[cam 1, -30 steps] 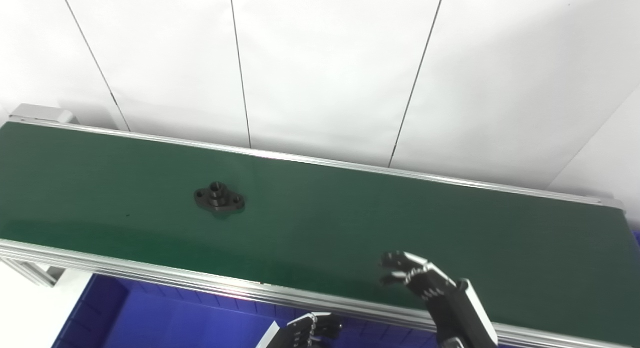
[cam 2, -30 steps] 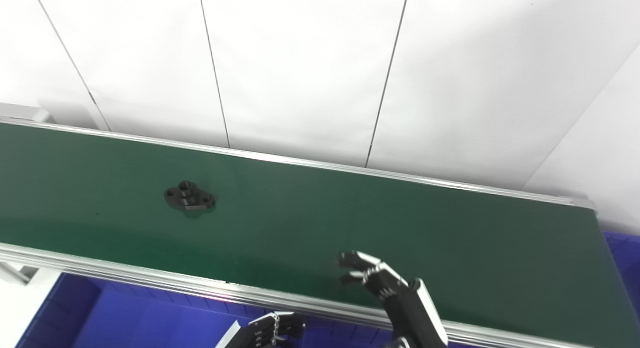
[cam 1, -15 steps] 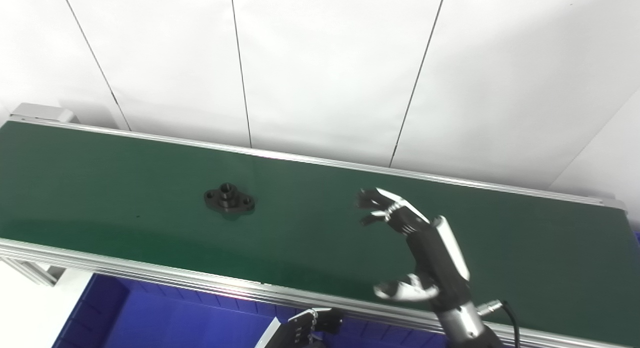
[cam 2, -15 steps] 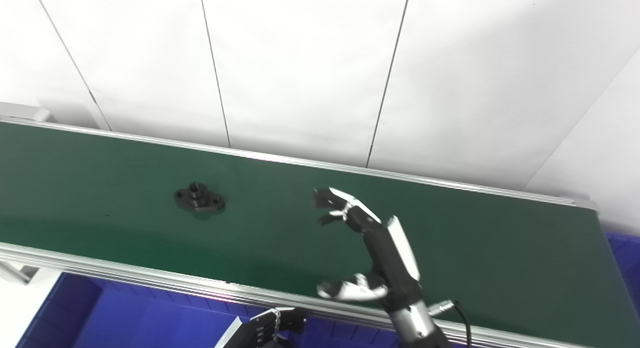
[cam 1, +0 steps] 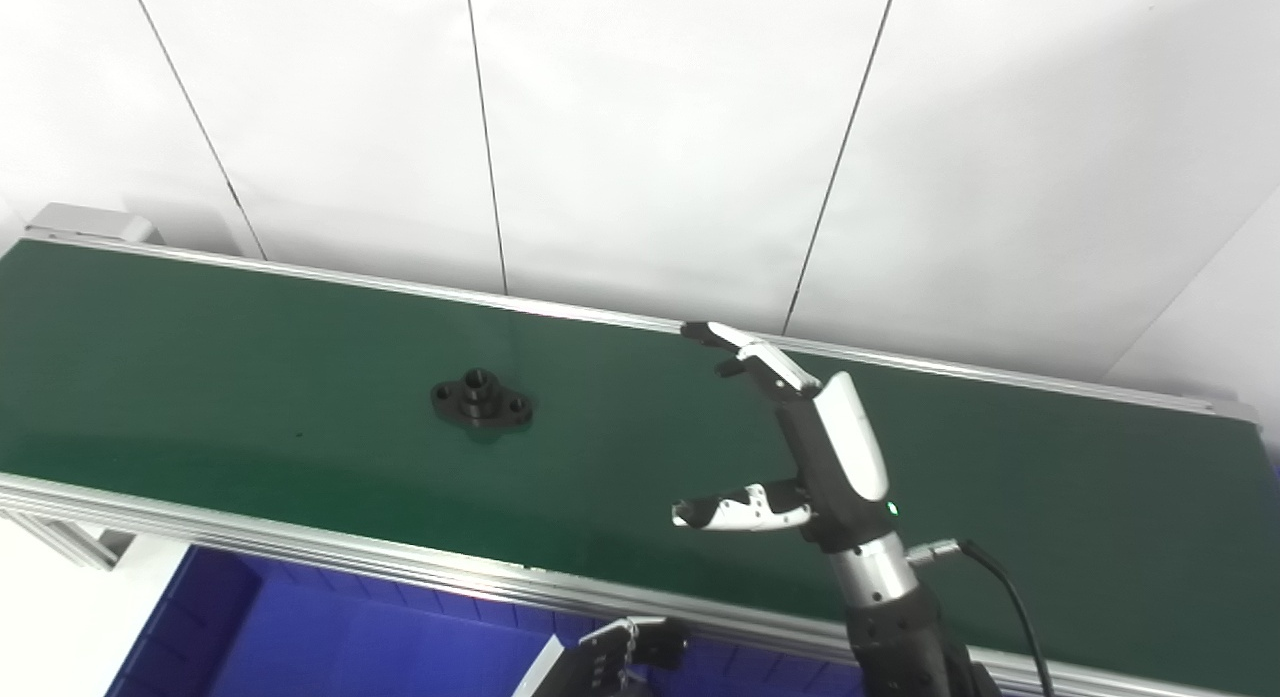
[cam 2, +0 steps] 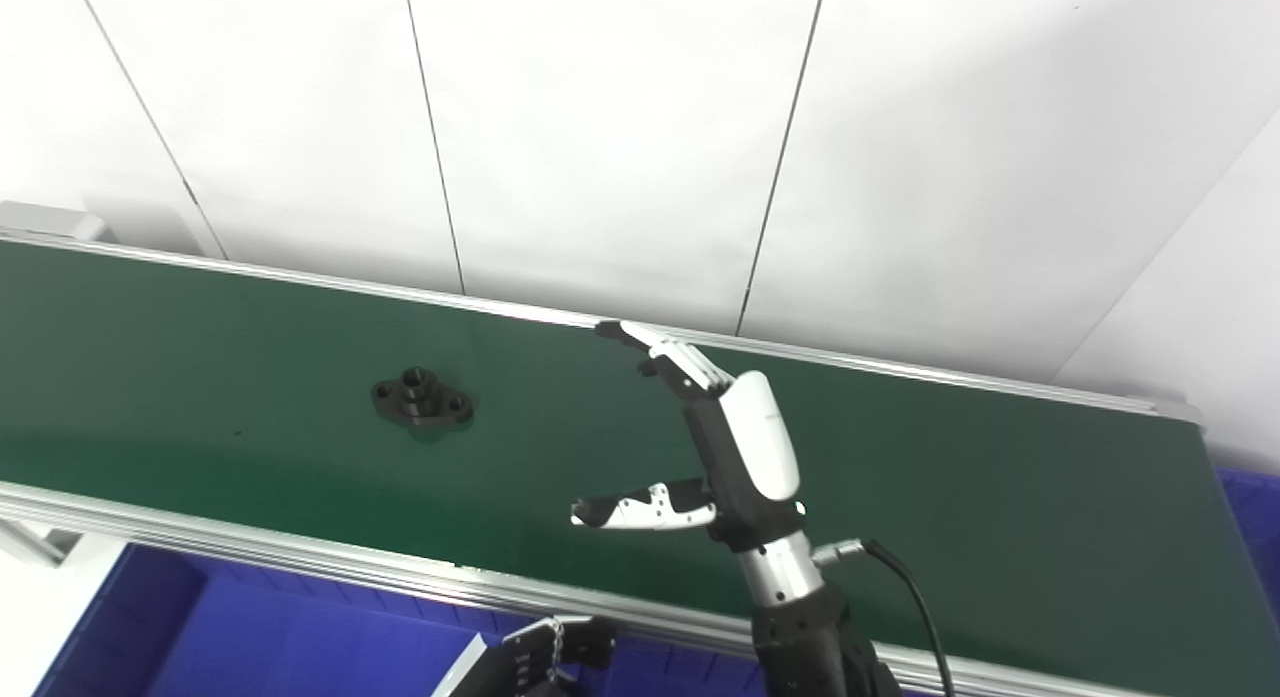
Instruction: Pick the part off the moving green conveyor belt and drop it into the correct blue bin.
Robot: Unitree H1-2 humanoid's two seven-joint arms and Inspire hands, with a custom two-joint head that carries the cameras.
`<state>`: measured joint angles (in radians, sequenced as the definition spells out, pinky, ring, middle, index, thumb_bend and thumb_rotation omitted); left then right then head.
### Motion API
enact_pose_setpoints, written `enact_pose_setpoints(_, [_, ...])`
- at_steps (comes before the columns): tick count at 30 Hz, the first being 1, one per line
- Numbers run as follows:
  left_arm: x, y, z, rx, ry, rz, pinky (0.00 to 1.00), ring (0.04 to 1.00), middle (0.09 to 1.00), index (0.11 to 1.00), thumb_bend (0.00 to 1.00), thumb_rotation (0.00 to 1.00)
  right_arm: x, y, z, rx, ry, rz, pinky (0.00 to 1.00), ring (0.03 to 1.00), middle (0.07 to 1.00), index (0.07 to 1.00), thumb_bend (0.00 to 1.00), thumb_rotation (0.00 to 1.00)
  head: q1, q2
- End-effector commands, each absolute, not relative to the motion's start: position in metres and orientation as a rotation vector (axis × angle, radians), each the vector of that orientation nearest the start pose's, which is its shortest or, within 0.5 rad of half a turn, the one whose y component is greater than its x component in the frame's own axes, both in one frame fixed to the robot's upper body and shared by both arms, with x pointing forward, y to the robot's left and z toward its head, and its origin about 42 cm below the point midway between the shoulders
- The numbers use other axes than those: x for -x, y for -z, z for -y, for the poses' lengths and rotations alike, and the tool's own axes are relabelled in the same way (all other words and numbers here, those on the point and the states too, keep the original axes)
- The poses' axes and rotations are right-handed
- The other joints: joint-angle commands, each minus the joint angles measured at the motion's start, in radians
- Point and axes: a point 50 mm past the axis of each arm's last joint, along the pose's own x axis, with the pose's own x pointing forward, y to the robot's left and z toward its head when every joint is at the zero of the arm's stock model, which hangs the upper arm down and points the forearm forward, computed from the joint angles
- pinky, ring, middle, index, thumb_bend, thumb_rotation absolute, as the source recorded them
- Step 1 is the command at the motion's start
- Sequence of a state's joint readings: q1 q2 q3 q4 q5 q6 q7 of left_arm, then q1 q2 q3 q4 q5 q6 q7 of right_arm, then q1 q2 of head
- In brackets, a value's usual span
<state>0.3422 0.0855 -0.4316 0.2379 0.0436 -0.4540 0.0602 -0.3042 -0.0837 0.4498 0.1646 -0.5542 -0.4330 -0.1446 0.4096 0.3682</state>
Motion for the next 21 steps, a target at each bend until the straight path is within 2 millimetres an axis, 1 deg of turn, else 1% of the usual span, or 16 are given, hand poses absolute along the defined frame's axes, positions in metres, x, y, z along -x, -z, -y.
enact_pose_setpoints(1, [-0.116, 0.007, -0.14, -0.012, 0.325, -0.107, 0.65, 0.727, 0.752, 0.735, 0.8, 0.85, -0.341, -0.172, 0.082, 0.583, -0.461, 0.796, 0.89, 0.839, 0.831, 0.839, 0.98, 0.84, 0.002, 0.0])
enact_pose_setpoints(4, [-0.117, 0.007, -0.14, -0.019, 0.326, -0.106, 0.64, 0.723, 0.75, 0.735, 0.79, 0.86, -0.348, -0.173, 0.077, 0.617, -0.464, 0.804, 0.93, 0.85, 0.835, 0.844, 0.96, 0.82, 0.004, 0.002])
enact_pose_setpoints(11, [-0.118, 0.006, -0.136, -0.004, 0.328, -0.103, 0.64, 0.723, 0.749, 0.733, 0.78, 0.86, -0.359, -0.173, 0.062, 0.679, -0.484, 0.799, 0.98, 0.862, 0.833, 0.847, 0.94, 0.8, 0.009, 0.004])
enact_pose_setpoints(14, [-0.119, 0.006, -0.133, 0.007, 0.329, -0.105, 0.64, 0.724, 0.75, 0.733, 0.78, 0.85, -0.364, -0.173, 0.054, 0.702, -0.503, 0.787, 0.98, 0.859, 0.831, 0.843, 0.94, 0.8, 0.019, 0.007])
enact_pose_setpoints(16, [-0.119, 0.007, -0.132, 0.005, 0.328, -0.106, 0.64, 0.723, 0.75, 0.734, 0.79, 0.85, -0.367, -0.172, 0.051, 0.712, -0.514, 0.78, 0.98, 0.862, 0.831, 0.847, 0.94, 0.8, 0.021, 0.009])
enact_pose_setpoints(21, [-0.116, 0.006, -0.131, -0.01, 0.326, -0.101, 0.64, 0.726, 0.753, 0.741, 0.8, 0.87, -0.376, -0.165, 0.039, 0.738, -0.549, 0.755, 0.96, 0.86, 0.823, 0.845, 0.94, 0.78, 0.025, 0.015])
